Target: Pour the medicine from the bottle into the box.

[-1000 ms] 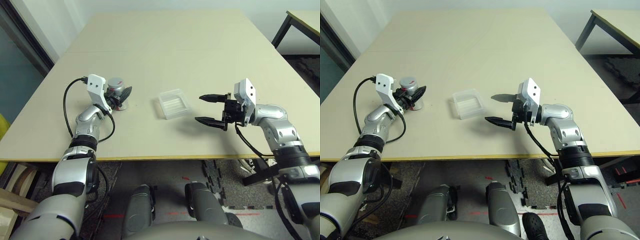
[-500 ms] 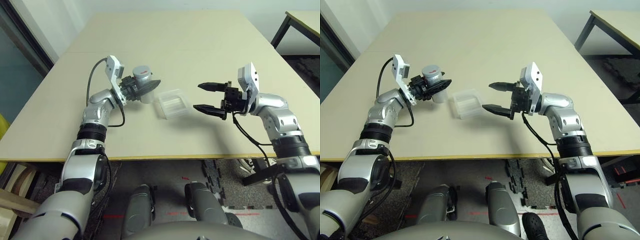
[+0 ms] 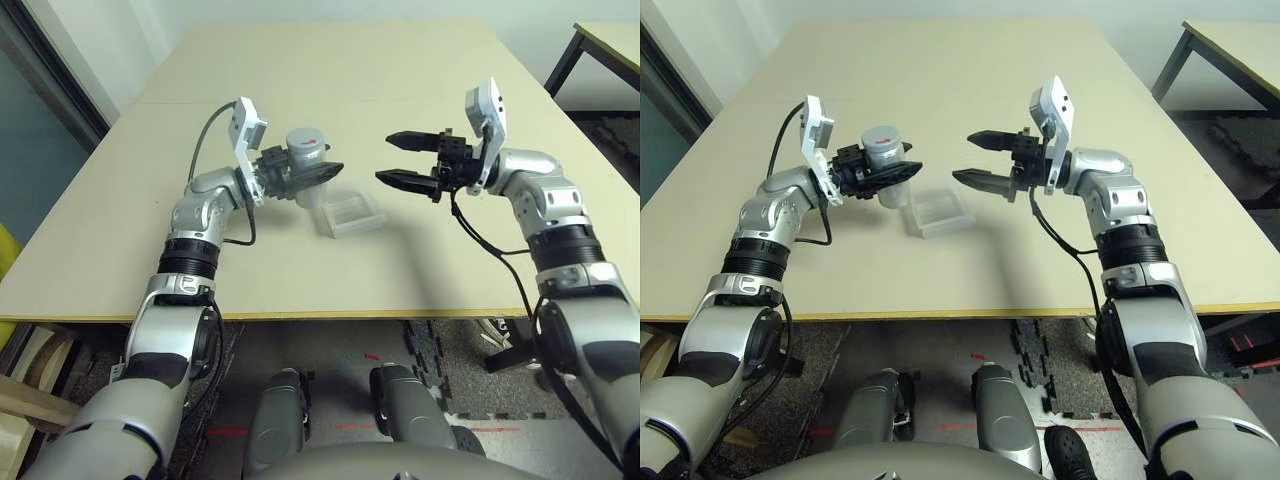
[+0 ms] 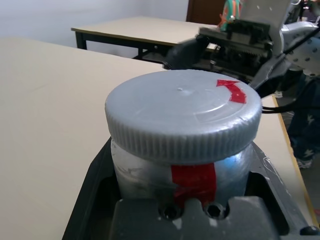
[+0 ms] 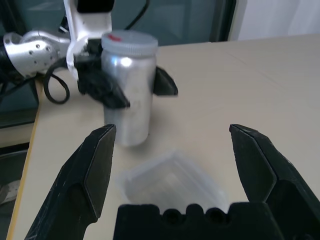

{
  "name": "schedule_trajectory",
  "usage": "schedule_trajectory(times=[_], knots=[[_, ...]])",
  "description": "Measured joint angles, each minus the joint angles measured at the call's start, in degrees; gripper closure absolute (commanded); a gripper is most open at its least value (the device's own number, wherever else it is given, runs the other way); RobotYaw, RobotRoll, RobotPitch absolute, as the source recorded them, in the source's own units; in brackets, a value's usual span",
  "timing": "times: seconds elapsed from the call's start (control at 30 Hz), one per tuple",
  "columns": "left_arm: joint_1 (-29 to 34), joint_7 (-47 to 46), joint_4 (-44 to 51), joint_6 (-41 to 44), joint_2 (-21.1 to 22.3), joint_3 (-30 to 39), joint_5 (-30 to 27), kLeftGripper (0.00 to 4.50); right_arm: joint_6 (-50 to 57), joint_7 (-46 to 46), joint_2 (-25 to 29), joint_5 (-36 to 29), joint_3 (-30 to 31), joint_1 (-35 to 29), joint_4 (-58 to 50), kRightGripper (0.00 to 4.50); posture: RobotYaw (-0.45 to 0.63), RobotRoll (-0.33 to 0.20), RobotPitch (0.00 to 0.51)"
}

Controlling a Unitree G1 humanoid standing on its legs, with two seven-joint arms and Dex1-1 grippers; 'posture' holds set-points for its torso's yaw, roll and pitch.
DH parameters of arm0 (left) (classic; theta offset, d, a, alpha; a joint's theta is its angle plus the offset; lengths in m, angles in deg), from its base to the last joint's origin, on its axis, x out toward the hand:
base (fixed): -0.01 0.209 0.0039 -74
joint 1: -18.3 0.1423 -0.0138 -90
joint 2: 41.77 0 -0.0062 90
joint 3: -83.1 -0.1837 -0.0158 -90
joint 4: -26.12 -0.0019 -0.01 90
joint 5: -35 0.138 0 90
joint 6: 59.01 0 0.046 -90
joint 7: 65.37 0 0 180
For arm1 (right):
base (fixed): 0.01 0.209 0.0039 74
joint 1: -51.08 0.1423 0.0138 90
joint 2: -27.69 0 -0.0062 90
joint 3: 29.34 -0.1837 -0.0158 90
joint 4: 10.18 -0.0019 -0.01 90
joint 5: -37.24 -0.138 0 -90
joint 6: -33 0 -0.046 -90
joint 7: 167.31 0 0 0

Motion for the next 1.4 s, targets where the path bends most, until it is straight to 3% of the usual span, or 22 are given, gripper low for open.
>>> schedule_trajectory(times=[1.4], knots=[[-1.82, 1.49, 0.08, -1.14, -3.41, -4.35, 0.32, 1.77, 3.79, 2.85, -8.74, 2.38, 1.39, 8.13, 5.25, 0.0, -0.23, 0.0, 0.036]])
